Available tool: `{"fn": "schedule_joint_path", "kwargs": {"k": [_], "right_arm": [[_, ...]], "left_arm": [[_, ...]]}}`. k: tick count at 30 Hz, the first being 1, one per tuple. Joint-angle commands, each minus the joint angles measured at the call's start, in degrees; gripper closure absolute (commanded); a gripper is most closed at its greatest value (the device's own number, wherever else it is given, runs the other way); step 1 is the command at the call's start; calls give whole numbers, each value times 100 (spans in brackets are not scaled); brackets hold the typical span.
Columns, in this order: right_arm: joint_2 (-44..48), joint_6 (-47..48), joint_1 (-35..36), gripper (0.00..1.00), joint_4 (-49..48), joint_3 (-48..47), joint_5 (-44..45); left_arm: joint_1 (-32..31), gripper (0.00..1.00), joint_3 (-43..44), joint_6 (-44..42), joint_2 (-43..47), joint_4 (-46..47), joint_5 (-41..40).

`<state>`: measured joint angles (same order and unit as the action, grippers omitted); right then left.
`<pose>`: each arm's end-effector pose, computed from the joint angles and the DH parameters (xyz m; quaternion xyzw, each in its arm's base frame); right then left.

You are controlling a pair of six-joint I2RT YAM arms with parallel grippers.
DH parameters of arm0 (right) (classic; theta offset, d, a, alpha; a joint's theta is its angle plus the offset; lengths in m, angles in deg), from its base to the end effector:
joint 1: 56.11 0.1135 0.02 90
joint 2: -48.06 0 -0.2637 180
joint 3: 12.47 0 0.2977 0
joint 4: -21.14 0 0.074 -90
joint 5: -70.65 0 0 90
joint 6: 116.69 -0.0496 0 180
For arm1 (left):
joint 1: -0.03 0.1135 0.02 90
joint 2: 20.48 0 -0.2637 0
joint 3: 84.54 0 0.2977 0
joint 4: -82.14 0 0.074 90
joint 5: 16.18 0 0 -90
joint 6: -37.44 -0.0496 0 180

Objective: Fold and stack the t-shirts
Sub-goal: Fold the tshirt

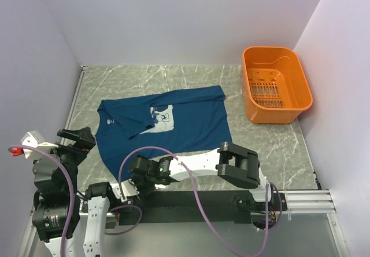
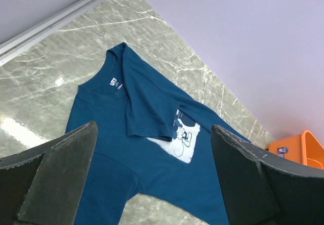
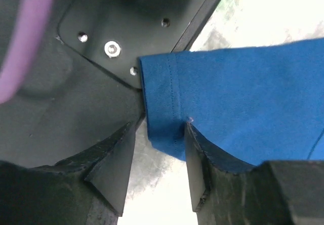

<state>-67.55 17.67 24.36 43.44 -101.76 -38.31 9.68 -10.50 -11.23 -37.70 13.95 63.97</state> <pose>0.0637 0.4768 0.1286 -0.8448 0.3757 0.2545 0.2836 0.0493 0.0170 0.4165 -0.3808 0.6724 -0.1084 0.6254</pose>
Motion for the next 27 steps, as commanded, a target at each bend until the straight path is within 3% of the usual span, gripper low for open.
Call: {"fn": "schedule_joint_path", "kwargs": {"k": [1,5,9,14,20,23,27], "right_arm": [[-119,-59,-22,50,-145,-196,164],[-172,-76,-48,59,-180,-91,261],[65,-549,-381,82,-154,-134,-18],[293,-1350,-1128,100,162,-687,-765],[399,-2220,-1875,100,391,-1013,-2066],[338,-2607,-2183,100,391,-1136,-2689],[75,-2931,-2517,100,724,-1557,-3315]], "left_arm": [[-7,1,17,-89,86,-22,-9],[-7,1,-19,-142,139,22,0],[-7,1,-220,-247,183,188,324],[-7,1,-721,-335,385,803,940],[-7,1,-1301,-545,412,1636,1809],[-7,1,-1714,-914,298,2068,2827],[-7,1,-2355,-1205,227,3513,4058]]}}
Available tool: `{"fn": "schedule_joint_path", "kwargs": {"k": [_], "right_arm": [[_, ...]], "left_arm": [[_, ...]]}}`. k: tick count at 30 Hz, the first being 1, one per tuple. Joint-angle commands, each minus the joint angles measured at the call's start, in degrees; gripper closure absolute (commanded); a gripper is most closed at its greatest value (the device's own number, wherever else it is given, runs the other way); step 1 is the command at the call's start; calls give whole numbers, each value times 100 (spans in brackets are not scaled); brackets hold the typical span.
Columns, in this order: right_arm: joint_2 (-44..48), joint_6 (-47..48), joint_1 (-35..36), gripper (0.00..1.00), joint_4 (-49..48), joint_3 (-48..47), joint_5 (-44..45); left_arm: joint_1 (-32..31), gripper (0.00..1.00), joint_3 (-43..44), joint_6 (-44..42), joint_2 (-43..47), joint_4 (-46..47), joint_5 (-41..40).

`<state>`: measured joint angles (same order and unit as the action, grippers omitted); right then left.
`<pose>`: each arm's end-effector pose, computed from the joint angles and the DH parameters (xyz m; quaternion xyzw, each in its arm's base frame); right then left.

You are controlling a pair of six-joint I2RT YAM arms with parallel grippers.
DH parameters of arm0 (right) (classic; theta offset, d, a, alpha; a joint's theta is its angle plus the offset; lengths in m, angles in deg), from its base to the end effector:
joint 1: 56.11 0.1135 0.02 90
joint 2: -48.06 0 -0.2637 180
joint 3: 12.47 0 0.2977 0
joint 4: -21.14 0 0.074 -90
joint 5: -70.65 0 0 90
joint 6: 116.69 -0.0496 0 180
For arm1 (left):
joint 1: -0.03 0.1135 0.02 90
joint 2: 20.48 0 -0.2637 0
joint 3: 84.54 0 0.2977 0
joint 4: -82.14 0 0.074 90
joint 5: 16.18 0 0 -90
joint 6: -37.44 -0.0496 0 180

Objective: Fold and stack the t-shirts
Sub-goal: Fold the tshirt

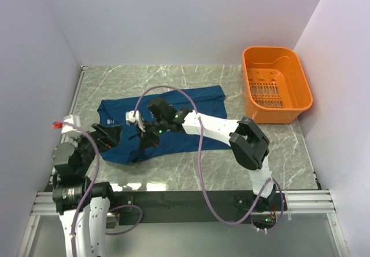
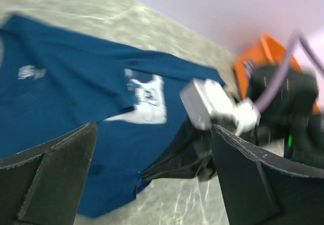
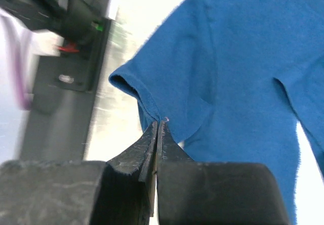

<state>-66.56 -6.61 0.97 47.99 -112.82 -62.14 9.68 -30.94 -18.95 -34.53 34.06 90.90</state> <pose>0.2443 0.4393 0.2072 -0.6466 0.5685 0.4372 0.2599 0.1146 0.0047 0.3491 -0.1861 0.7323 -0.2440 0.6079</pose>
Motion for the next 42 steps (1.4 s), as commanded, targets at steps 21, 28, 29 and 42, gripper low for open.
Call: {"fn": "schedule_joint_path", "kwargs": {"k": [21,28,29,42], "right_arm": [[-569,-1646,-971,100,8,-1446,-1698],[-596,-1858,-953,100,-195,-1428,-1777],[-604,-1867,-953,100,-195,-1437,-1777],[-508,-1893,-962,100,-221,-1437,-1803]], "left_arm": [[-735,10,1489,-4466,-2990,-819,2036],[-886,19,1331,-4811,-3121,-961,1922],[-886,22,1339,-4811,-3174,-952,1878],[-921,30,1392,-4758,-3878,-1005,1817]]}}
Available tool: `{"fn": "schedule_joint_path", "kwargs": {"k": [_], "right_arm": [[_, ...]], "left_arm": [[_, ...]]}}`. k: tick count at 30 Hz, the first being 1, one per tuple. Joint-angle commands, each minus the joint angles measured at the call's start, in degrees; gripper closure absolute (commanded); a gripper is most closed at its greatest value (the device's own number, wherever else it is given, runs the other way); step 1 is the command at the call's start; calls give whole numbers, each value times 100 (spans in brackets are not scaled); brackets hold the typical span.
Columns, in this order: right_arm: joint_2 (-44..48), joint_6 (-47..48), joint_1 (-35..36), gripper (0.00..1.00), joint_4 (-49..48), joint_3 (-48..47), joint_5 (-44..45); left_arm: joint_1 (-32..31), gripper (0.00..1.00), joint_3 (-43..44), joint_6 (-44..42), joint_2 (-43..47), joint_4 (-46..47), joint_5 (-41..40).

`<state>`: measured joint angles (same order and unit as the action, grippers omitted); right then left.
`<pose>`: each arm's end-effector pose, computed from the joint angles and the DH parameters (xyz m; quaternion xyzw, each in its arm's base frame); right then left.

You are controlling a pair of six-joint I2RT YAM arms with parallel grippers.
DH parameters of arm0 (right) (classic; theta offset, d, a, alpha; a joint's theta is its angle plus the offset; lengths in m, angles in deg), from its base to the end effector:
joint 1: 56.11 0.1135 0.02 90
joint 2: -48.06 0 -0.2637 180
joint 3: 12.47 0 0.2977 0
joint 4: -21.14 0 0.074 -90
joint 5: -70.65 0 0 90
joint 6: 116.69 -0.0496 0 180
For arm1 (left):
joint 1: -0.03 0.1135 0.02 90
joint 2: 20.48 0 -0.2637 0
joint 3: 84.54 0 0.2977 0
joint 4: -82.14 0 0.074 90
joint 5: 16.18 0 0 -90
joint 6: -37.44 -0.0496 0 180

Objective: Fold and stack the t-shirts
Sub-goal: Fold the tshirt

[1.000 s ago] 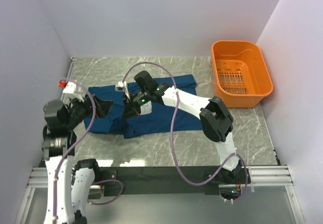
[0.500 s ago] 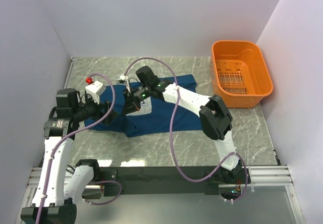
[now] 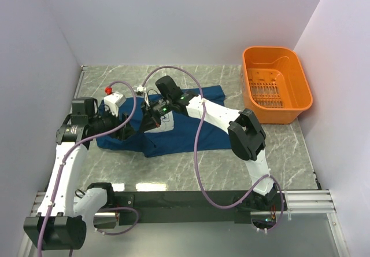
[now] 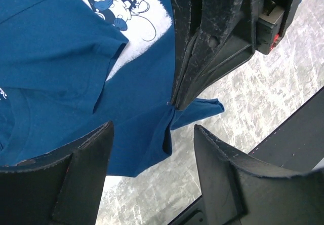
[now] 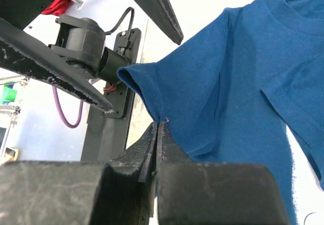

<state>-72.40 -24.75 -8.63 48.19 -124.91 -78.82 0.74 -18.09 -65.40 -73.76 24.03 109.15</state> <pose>0.3265 0.4193 0.2423 -0.5299 0.6043 0.5608 0.1989 0.2336 -0.0258 0.3118 0.2086 0.8629 -0.2353 0.3956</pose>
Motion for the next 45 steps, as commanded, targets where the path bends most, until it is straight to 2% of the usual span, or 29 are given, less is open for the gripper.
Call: {"fn": "schedule_joint_path", "kwargs": {"k": [1,5,12,15,19,21,23,24,25,26,28,29,31,32,34,35,37,39,45], "right_arm": [[67,-97,6,100,-259,-237,-145],[84,-97,-11,100,-250,-246,-162],[23,-341,-29,100,-434,-254,-241],[6,-360,-37,100,-435,-289,-250],[41,-360,-37,100,-452,-246,-268],[67,-378,-37,100,-478,-193,-259],[111,-282,-37,100,-383,-167,-181],[181,-247,-37,93,-277,-175,-93],[233,24,-37,68,-102,-193,30],[295,479,-81,61,291,-210,362],[646,1148,-125,55,706,-62,846],[1021,1778,-169,54,865,339,1310],[1418,2518,-414,54,1111,798,1463],[1621,3305,-529,53,1495,1261,1490],[2227,4153,-933,54,1988,1747,1586],[2638,5201,-1056,54,2539,2272,1674],[3071,6103,-1424,54,2755,2924,2347],[3608,6318,-1741,54,2712,3786,2780],[3995,6618,-3051,55,2484,4860,3581]], "left_arm": [[-27,31,107,-105,-16,-10,-26],[-203,38,151,-131,-218,-72,18],[-317,40,195,-184,-341,-142,53],[-326,44,212,-140,-446,-142,-17],[-343,62,318,-96,-710,-256,-149],[-405,98,405,-174,-824,-370,-341],[-440,100,458,-175,-816,-397,-430],[-449,100,502,-201,-781,-414,-448],[-458,100,529,-210,-755,-406,-509],[-458,100,538,-210,-737,-415,-545],[-467,100,529,-245,-658,-380,-562],[-467,100,477,-254,-632,-362,-554],[-475,100,432,-263,-553,-336,-545],[-484,100,397,-280,-517,-336,-527],[-484,100,362,-280,-421,-274,-527],[-493,100,362,-280,-394,-291,-501],[-493,100,353,-289,-324,-274,-492],[-502,100,362,-307,-289,-265,-483],[-510,100,344,-307,-201,-248,-457]]}}
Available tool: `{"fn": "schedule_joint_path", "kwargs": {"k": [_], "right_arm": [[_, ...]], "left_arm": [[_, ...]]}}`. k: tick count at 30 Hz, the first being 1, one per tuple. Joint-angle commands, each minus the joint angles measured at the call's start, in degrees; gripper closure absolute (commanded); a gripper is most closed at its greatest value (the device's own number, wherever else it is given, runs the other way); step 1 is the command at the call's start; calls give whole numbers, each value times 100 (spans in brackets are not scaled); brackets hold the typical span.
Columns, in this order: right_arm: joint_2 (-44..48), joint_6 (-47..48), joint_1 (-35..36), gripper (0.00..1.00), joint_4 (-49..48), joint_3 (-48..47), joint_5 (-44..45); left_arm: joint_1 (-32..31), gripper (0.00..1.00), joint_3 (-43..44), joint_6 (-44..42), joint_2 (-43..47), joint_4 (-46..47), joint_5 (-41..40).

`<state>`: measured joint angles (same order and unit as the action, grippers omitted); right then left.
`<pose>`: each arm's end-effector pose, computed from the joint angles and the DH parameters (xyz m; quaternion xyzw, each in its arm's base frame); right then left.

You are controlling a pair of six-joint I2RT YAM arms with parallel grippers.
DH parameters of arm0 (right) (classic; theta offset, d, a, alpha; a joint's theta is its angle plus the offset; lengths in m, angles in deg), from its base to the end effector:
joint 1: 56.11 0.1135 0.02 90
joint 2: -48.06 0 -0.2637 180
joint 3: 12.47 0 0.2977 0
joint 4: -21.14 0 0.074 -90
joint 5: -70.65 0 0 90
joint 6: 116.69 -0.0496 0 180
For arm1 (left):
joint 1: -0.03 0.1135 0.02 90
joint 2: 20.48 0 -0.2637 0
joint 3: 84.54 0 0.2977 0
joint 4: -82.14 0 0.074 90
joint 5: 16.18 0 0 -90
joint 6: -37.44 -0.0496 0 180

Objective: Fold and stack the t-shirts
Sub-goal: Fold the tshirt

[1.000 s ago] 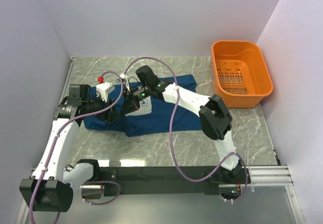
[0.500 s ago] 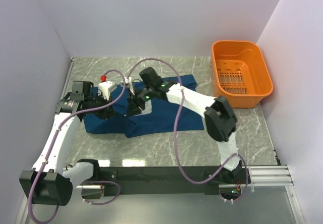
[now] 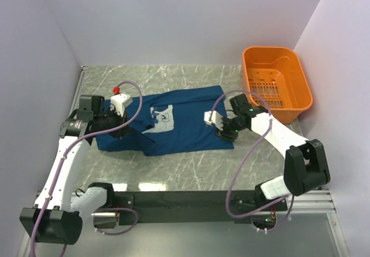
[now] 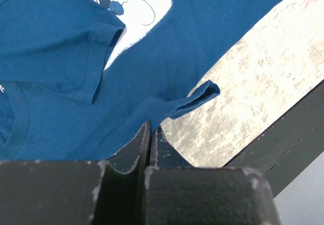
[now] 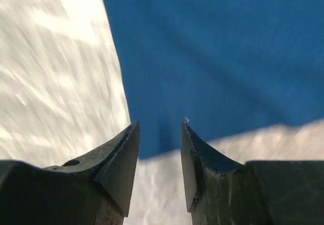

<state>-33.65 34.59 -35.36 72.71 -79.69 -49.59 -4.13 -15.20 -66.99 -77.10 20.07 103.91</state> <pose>0.2882 0.1359 0.1932 -0.6606 0.6771 0.1700 0.2762 0.2390 -0.0423 0.3105 0.2352 0.8791 -0.2124 0.3559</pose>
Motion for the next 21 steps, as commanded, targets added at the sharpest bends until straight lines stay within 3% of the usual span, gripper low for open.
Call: {"fn": "schedule_joint_path", "kwargs": {"k": [1,9,21], "right_arm": [[138,806,-466,55,-21,443,712],[-90,842,-608,56,-391,866,915],[41,886,-590,58,-198,1024,713]], "left_arm": [[-23,100,65,-147,134,148,68],[-23,100,82,-130,169,122,6],[-23,100,82,-138,151,130,-29]]}}
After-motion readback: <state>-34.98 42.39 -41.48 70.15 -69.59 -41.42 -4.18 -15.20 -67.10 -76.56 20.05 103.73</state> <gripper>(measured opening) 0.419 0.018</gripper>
